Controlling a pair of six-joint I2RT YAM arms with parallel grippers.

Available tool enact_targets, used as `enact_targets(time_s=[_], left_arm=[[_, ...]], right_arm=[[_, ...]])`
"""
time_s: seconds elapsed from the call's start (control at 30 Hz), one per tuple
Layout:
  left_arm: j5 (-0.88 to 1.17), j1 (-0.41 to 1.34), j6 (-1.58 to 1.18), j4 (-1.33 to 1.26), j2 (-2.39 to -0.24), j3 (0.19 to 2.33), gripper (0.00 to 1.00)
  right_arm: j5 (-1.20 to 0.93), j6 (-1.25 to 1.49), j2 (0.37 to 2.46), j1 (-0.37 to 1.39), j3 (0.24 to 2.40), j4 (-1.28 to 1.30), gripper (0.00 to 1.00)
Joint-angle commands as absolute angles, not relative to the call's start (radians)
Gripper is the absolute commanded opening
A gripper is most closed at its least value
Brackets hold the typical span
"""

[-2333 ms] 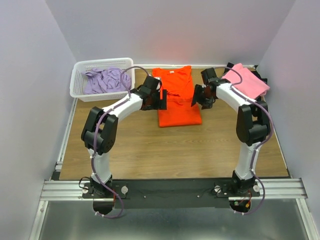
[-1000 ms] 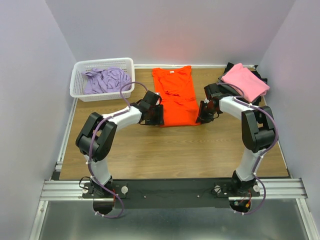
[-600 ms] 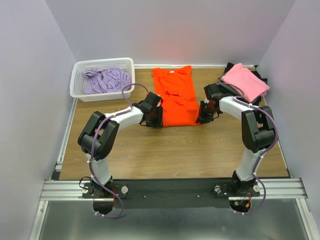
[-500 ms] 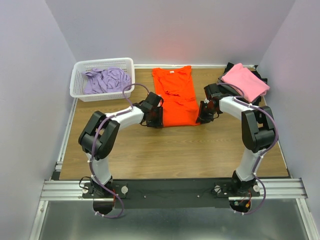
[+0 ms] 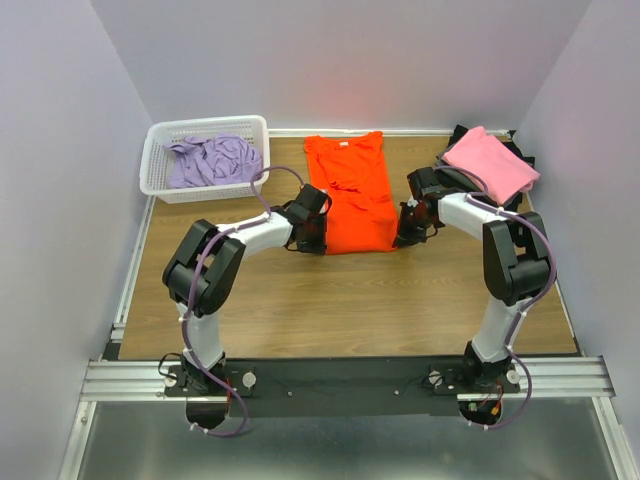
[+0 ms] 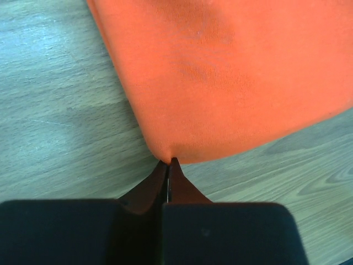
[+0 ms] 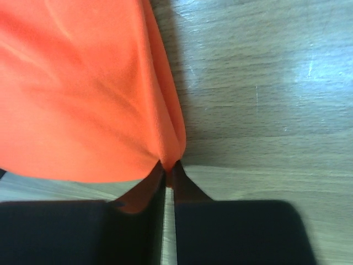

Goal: Fold and stack the t-shirts
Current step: Fold the tshirt

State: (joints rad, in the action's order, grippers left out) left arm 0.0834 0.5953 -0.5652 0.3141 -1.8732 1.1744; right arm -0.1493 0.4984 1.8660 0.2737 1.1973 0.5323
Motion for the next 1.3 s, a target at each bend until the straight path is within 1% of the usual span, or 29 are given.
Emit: enact_targets(time_s=[0.0,0.1,0.33,0.57,0.6,0.73,1.03,1.27], left_arm=[[0.064,0.603,-0.545,0.322,-1.905,1.181,0.0],[0.058,0.603,-0.545,0.322,-1.884,1.181,0.0],[0.064,0.609,-0.564,0.333,-1.793,1.166,0.0],[0.008,0.663,-0.6,0.391,-1.674,1.157,0.0],[-0.029,0.666,-0.603,0.403,-1.658,1.154,0.0],[-0.038,0.675,-0.629,0.429,-1.573,1.138,0.0],[-0.025,0.771,-0.698,0.469,-1.456,1.069,0.0],[-0.012,0.828,-0.804,0.502,-1.306,1.023,0.0]], right_arm=[[-0.15,0.491,1.839,0.272,1.19,0.546,0.04],[-0.147,0.482,1.824,0.273,1.187,0.554,0.02],[-0.146,0.474,1.741,0.273,1.166,0.601,0.02],[-0.135,0.46,1.649,0.273,1.161,0.666,0.02],[-0.127,0.459,1.626,0.273,1.158,0.684,0.02],[-0.118,0.459,1.554,0.273,1.146,0.719,0.02],[-0.107,0.466,1.396,0.273,1.143,0.834,0.02],[-0.106,0.472,1.27,0.273,1.141,0.933,0.02]])
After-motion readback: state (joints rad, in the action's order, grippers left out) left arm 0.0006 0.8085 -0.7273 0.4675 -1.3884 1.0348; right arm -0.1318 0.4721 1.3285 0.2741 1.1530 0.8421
